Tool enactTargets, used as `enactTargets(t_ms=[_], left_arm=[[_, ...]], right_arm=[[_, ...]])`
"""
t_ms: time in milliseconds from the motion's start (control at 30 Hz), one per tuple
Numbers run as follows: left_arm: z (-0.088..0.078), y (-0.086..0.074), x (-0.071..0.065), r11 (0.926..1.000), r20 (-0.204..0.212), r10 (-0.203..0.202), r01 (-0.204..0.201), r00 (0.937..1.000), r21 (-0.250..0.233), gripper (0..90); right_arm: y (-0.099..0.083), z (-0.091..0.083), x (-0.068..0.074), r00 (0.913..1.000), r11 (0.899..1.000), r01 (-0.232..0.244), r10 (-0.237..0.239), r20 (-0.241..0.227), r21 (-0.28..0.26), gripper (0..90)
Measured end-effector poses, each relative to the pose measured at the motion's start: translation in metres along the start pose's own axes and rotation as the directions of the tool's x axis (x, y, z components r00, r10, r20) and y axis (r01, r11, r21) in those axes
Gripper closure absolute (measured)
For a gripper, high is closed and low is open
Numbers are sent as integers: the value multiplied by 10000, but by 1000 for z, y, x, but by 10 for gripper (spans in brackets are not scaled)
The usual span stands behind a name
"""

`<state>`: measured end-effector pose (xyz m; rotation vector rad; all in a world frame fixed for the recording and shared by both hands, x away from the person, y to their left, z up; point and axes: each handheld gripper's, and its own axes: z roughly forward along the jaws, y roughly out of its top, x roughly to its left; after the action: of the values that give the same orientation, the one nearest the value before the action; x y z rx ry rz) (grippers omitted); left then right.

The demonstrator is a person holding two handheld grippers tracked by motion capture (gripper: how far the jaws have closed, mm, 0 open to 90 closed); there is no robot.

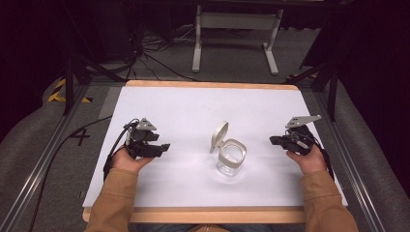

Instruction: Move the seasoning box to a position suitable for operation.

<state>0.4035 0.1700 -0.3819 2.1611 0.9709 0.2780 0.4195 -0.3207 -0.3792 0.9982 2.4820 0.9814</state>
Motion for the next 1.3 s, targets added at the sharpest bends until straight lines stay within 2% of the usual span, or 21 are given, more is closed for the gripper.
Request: enactTargets(t_ms=[33,100,200,300,367,400,467,567,667,733,800,833,900,967,1200,1300], left_arm=[[0,0,0,10000,0,0,0,10000,0,415],[-3,1,-2,9999,71,-65,66,10000,-78,413],[-8,3,-5,9998,103,-12,14,9999,-194,404],[-9,4,-6,9999,25,-51,52,10000,-164,397],[-10,4,-7,9998,62,-106,107,9999,-147,394],[-11,4,-8,9999,69,-31,31,10000,-103,394],[-12,5,-11,9999,103,18,-17,9999,-105,393],[-14,8,-14,9997,189,207,-205,9996,-140,388],[-16,10,-19,9998,397,181,-176,9990,-126,385],[-17,12,-23,9991,469,417,-414,9980,-77,382],[-17,13,-27,9991,499,423,-421,9979,-56,380],[-18,14,-28,9980,519,626,-625,9967,-43,379],[-19,15,-32,9970,536,780,-778,9955,-54,377],[-20,16,-35,9971,576,761,-759,9954,-53,375],[-28,18,-41,9947,783,1010,-990,9918,-296,370],[-29,17,-42,9949,821,963,-936,9920,-364,370]], right_arm=[[0,0,0,10000,10000,0,0,0,0,877],[6,5,9,9994,9992,356,-355,-29,205,877],[11,11,19,9976,9975,633,-623,-309,318,880],[12,13,23,9961,9977,613,-593,-658,289,887],[13,15,24,9957,9978,597,-575,-728,281,888],[14,17,26,9940,9988,444,-423,-1012,188,888],[14,18,27,9928,9986,504,-483,-1099,157,888],[17,23,34,9867,9975,670,-633,-1495,201,889],[18,30,40,9806,9957,898,-846,-1766,216,888],[19,34,43,9764,9953,911,-828,-1994,331,888],[19,37,46,9742,9940,1014,-908,-2064,413,888],[20,38,47,9734,9932,1103,-1006,-2057,364,888],[20,41,50,9704,9929,1133,-1030,-2185,354,886],[21,42,52,9665,9925,1188,-1087,-2327,300,884],[23,47,56,9643,9909,1277,-1138,-2391,434,885],[23,48,56,9646,9904,1306,-1165,-2365,447,887]])
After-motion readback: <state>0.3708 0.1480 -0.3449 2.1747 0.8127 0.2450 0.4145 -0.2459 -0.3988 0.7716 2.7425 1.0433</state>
